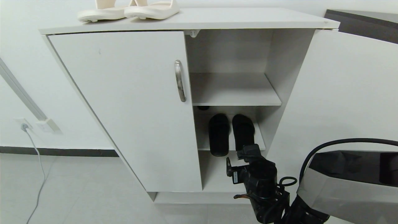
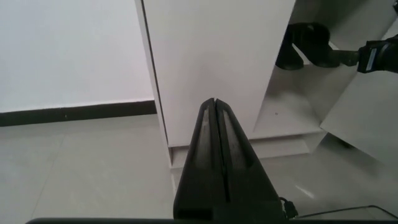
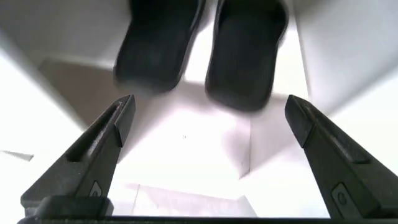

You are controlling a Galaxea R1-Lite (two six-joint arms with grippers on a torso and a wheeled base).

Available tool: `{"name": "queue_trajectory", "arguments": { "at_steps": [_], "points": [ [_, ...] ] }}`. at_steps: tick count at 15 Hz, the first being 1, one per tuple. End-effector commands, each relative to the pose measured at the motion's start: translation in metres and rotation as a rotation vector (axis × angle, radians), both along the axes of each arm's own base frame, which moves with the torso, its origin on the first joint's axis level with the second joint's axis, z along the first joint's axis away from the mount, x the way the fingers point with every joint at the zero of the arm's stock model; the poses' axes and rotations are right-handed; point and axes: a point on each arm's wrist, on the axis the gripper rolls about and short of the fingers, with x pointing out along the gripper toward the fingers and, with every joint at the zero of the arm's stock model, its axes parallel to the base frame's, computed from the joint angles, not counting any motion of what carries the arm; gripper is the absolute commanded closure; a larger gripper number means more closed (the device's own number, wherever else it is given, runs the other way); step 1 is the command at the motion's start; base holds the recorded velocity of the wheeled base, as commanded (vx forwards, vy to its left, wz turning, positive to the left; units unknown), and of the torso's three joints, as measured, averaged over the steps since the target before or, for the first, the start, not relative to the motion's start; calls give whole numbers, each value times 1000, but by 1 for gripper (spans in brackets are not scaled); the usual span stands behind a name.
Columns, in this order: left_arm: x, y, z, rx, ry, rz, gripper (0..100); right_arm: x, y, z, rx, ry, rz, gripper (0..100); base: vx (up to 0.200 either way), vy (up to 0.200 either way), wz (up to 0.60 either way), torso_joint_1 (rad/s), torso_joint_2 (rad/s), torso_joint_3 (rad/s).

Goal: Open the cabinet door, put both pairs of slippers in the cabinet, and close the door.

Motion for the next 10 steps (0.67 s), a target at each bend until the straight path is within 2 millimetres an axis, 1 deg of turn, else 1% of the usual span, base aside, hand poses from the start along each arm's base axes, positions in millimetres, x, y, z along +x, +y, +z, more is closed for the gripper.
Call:
{"name": "queue_trajectory", "arguments": {
  "at_steps": [1,10],
  "points": [
    [0,0,0,0,2,1,100,0,0,-3,-6,6,0,0,0,0,0,0,0,0],
    [0,0,0,0,0,1,100,-3,-3,-1,12,-19,1,0,0,0,0,0,0,0]
  ]
}}
